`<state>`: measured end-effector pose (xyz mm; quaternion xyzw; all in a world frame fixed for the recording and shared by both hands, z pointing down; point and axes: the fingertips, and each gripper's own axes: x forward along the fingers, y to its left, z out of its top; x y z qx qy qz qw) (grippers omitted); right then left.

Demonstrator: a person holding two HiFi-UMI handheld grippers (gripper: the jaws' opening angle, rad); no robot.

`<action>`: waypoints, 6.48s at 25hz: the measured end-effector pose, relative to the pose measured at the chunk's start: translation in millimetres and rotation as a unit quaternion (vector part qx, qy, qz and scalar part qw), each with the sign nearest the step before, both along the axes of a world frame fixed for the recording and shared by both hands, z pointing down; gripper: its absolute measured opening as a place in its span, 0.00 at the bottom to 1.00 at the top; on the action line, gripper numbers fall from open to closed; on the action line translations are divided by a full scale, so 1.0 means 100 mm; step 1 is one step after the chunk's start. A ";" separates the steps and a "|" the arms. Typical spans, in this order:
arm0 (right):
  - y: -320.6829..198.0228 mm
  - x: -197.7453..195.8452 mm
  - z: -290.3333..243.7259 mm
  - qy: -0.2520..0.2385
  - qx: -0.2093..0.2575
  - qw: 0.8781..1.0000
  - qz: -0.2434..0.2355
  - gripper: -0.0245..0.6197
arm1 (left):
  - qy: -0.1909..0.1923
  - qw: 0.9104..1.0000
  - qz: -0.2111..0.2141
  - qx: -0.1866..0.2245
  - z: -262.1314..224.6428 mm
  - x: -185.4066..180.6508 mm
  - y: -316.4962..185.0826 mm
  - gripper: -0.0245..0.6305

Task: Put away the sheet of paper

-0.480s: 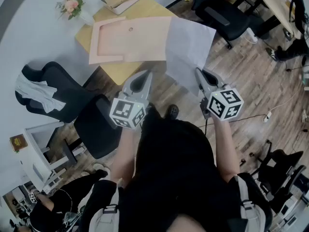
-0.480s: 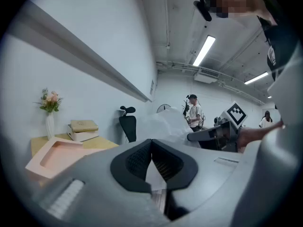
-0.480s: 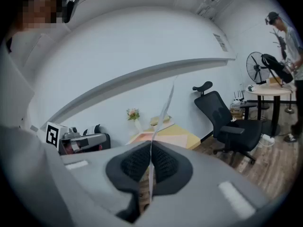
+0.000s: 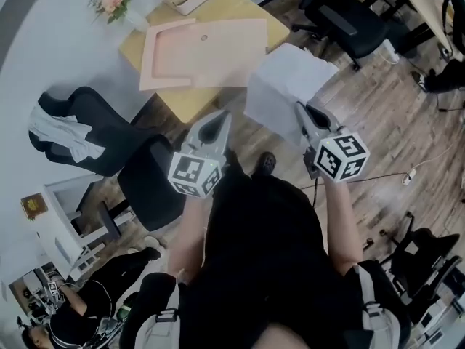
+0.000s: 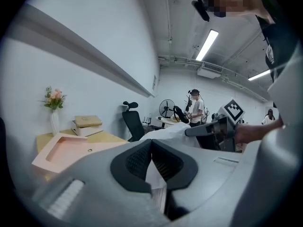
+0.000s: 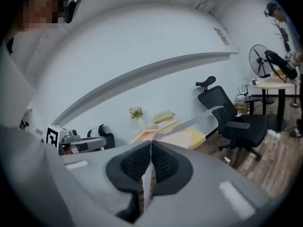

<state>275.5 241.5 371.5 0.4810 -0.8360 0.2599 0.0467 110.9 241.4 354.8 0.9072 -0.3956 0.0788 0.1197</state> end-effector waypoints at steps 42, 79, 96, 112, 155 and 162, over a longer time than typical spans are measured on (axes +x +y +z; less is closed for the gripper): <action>-2.01 -1.80 0.10 0.050 -0.058 0.997 0.012 0.04 | 0.041 0.997 0.055 -0.026 0.18 -1.80 -2.11 0.05; -2.99 -1.94 1.49 0.039 -0.191 0.973 -0.126 0.04 | -0.007 0.995 -0.058 -0.084 0.48 -1.62 -2.59 0.05; -3.15 -1.65 2.13 -0.020 -0.259 0.962 -0.083 0.04 | -0.031 0.985 -0.109 -0.128 0.73 -1.31 -2.52 0.05; -3.39 -1.81 2.27 -0.022 -0.268 0.963 -0.005 0.04 | -0.017 0.988 -0.095 -0.123 0.77 -1.78 -2.75 0.05; -3.38 -2.48 2.69 0.020 -0.312 0.950 0.016 0.04 | 0.002 0.988 -0.011 -0.152 1.03 -2.59 -3.07 0.05; -3.40 -2.71 2.69 0.013 -0.315 0.949 0.026 0.04 | 0.009 0.988 -0.005 -0.151 1.02 -2.78 -3.10 0.05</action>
